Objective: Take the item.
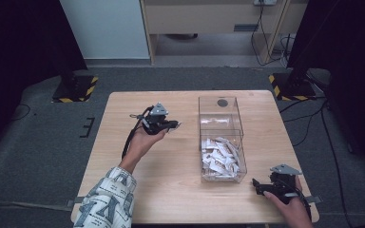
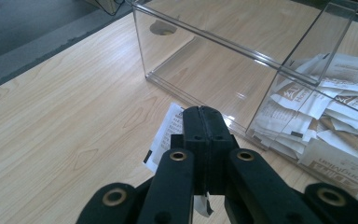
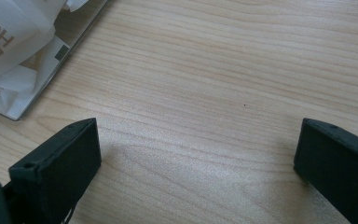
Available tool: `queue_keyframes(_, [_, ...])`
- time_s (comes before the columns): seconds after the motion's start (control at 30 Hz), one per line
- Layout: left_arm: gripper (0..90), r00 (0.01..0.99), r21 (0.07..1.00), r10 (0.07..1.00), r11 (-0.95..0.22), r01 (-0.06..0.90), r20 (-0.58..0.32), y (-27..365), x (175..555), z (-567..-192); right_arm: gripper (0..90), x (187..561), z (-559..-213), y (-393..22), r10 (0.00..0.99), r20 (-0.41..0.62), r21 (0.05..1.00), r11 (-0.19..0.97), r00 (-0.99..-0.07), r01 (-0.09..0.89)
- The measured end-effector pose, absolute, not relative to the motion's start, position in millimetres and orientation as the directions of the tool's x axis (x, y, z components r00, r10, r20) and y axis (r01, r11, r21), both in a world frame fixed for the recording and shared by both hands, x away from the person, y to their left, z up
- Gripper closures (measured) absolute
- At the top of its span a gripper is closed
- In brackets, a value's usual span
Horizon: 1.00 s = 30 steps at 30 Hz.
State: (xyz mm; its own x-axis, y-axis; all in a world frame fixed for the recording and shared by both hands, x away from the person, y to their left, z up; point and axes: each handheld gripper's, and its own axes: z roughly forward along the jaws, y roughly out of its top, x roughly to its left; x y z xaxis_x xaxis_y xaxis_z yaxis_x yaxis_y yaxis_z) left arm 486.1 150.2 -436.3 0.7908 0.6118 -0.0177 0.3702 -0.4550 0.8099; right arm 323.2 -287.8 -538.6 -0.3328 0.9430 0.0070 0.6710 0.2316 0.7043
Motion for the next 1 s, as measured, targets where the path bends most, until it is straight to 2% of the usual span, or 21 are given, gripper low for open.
queue_keyframes(1.0, [89.5,0.772,0.783,0.635,-0.473,0.404,-0.015,167,488,-462,0.8,323,-539,-288,0.942,0.005,0.705,0.234,-0.335,0.670])
